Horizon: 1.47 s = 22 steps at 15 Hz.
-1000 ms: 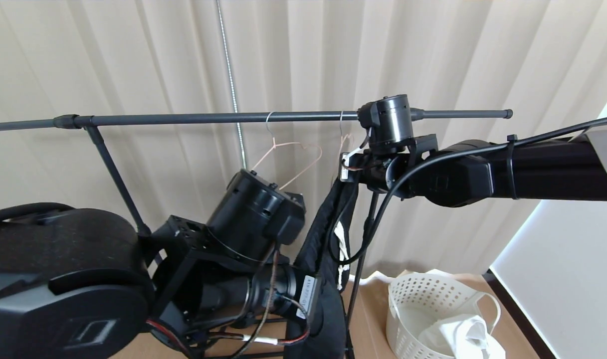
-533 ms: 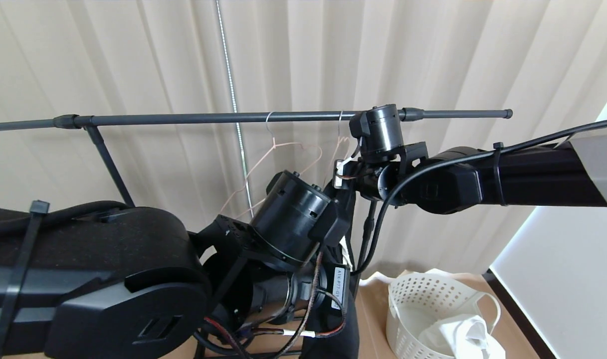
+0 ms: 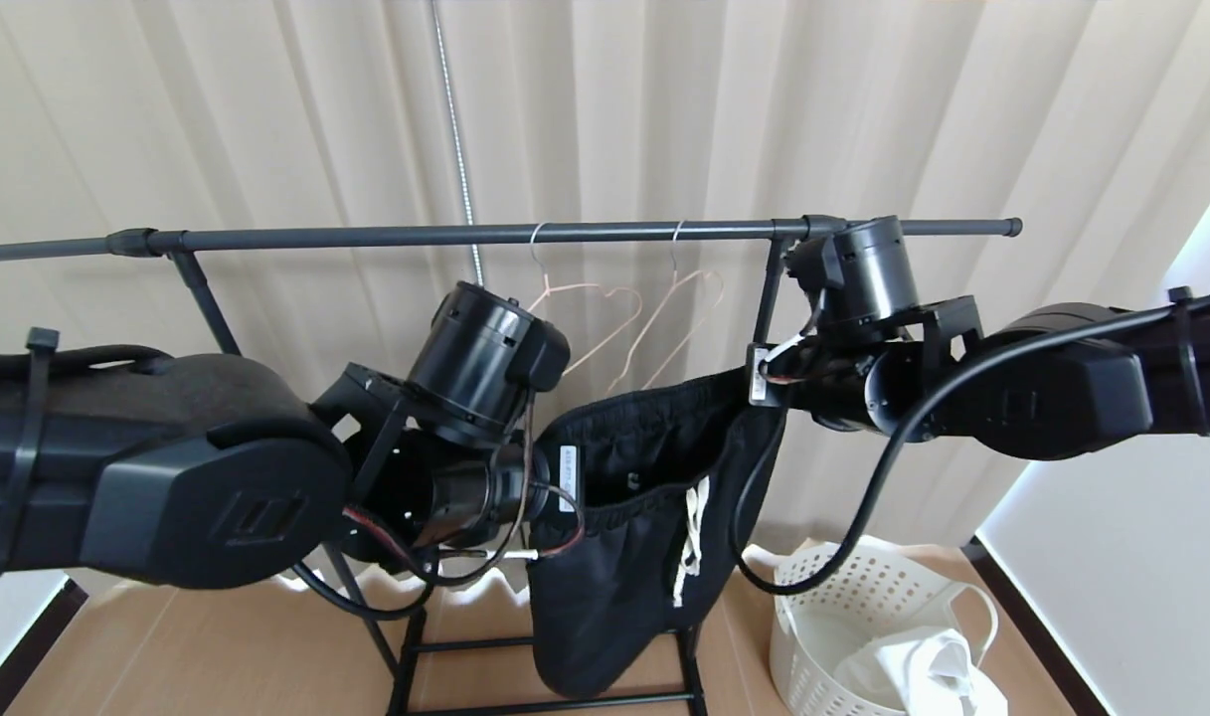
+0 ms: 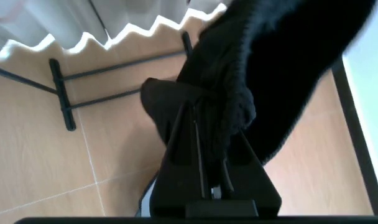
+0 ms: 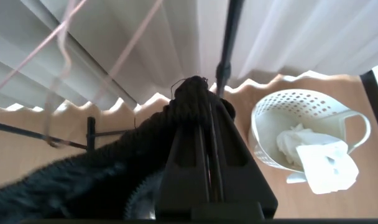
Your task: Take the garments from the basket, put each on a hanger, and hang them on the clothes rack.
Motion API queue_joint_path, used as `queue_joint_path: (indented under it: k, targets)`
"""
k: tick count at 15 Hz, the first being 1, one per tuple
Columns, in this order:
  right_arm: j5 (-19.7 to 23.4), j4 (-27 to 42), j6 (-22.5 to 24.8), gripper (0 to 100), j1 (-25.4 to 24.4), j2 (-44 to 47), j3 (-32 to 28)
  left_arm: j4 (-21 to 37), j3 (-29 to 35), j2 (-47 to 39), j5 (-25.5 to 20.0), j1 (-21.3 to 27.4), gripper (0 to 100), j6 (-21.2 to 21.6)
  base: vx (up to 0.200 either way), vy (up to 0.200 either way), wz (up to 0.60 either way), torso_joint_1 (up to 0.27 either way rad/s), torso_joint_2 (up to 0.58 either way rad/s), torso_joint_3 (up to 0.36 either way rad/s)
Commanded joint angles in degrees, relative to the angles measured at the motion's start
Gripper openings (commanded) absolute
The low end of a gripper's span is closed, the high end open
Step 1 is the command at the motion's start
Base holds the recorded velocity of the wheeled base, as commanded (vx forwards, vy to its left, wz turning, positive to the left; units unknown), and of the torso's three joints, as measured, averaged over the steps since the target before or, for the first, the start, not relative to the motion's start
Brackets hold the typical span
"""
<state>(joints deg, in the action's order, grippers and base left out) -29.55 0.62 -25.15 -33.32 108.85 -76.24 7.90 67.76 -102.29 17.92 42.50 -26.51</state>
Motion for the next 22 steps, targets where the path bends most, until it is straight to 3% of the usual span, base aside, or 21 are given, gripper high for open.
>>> queue_joint_path:
  k: [1, 6, 11, 12, 15, 18, 20, 22]
  targets:
    - [-0.9, 0.0, 0.2, 0, 0.2, -7.3, 6.3, 0.0, 6.0, -3.4, 0.0, -3.6, 0, 0.1, 0.000, 0.000, 0.00, 0.000, 0.00, 0.000]
    - [-1.0, 0.3, 0.3, 0, -2.6, -11.8, 13.3, 0.3, 15.6, -8.7, 0.0, -3.9, 0, 0.1, 0.000, 0.000, 0.00, 0.000, 0.00, 0.000]
    - [-1.0, -0.1, 0.2, 0, -3.5, -12.8, 16.7, 0.1, 18.0, -9.1, 0.1, -3.6, 0, 3.1, 0.000, 0.000, 0.00, 0.000, 0.00, 0.000]
    - [-0.9, -0.2, 0.1, 100, -3.5, -12.7, 17.7, 0.2, 19.1, -9.1, 0.1, -3.3, 0, 3.2, 0.000, 0.000, 0.00, 0.000, 0.00, 0.000]
    - [-0.9, -0.2, 0.4, 100, -3.6, -12.5, 20.6, 0.2, 20.6, -9.1, 0.1, -2.9, 0, 3.7, 0.000, 0.000, 0.00, 0.000, 0.00, 0.000]
    - [-0.3, -0.3, 2.4, 100, -7.2, -12.2, 24.3, 0.2, 21.3, -9.1, 0.1, -2.3, 0, 3.7, 0.000, 0.000, 0.00, 0.000, 0.00, 0.000]
    - [1.9, -0.4, 4.0, 100, -9.7, -11.8, 25.2, 0.2, 21.2, -9.1, 0.1, -2.2, 0, 3.7, 0.000, 0.000, 0.00, 0.000, 0.00, 0.000]
    - [7.9, -3.3, 5.3, 100, -11.2, -11.9, 25.2, 0.3, 21.1, -9.0, 0.1, -2.2, 0, 3.7, 0.000, 0.000, 0.00, 0.000, 0.00, 0.000]
